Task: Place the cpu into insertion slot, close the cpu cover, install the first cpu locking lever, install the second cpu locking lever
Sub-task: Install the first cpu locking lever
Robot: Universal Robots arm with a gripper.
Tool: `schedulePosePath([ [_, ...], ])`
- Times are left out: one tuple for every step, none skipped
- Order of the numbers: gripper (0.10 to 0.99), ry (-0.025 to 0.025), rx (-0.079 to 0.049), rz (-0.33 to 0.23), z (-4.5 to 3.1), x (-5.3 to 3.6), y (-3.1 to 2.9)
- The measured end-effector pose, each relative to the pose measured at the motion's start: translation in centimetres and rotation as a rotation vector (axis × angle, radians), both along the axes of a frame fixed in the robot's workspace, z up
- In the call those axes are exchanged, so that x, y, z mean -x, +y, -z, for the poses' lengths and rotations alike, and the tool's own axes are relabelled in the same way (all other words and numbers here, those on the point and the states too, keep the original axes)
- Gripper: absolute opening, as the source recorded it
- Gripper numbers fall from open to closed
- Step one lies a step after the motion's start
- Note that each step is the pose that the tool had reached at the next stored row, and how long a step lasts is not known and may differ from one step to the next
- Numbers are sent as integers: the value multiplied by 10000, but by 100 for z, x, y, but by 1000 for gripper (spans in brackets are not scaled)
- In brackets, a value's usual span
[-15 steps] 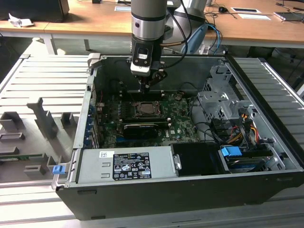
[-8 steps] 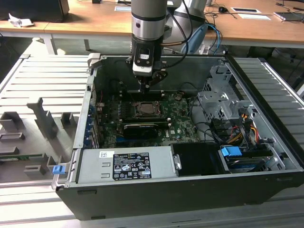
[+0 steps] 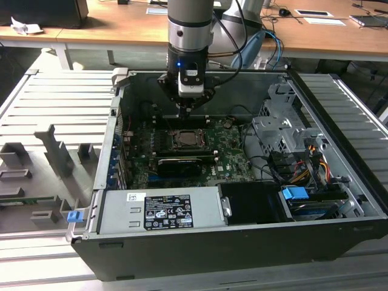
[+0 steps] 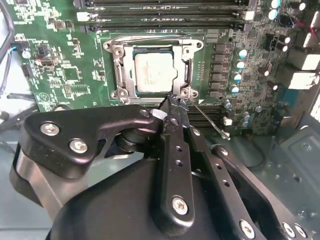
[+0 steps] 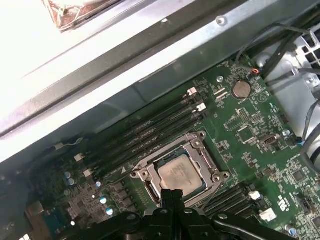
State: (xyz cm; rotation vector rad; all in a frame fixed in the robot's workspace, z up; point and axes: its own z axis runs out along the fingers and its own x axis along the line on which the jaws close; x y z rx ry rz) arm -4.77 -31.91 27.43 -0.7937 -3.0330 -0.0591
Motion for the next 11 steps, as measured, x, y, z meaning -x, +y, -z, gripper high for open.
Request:
schedulePosePath([
  [106, -1, 0, -131, 0, 0, 0],
  [106, 0, 0, -252, 0, 0, 0],
  [106, 0, 0, -587, 0, 0, 0],
  [106, 0, 0, -768, 0, 0, 0],
  [106, 0, 0, -918, 0, 0, 0],
  [106, 0, -1, -1154, 0, 0, 0],
  [106, -1, 0, -1334, 0, 0, 0],
  [106, 0, -1, -1580, 0, 0, 0],
  [106, -1, 0, -1737, 0, 0, 0],
  [106, 0, 0, -1829, 0, 0, 0],
  [106, -1, 0, -1945, 0, 0, 0],
])
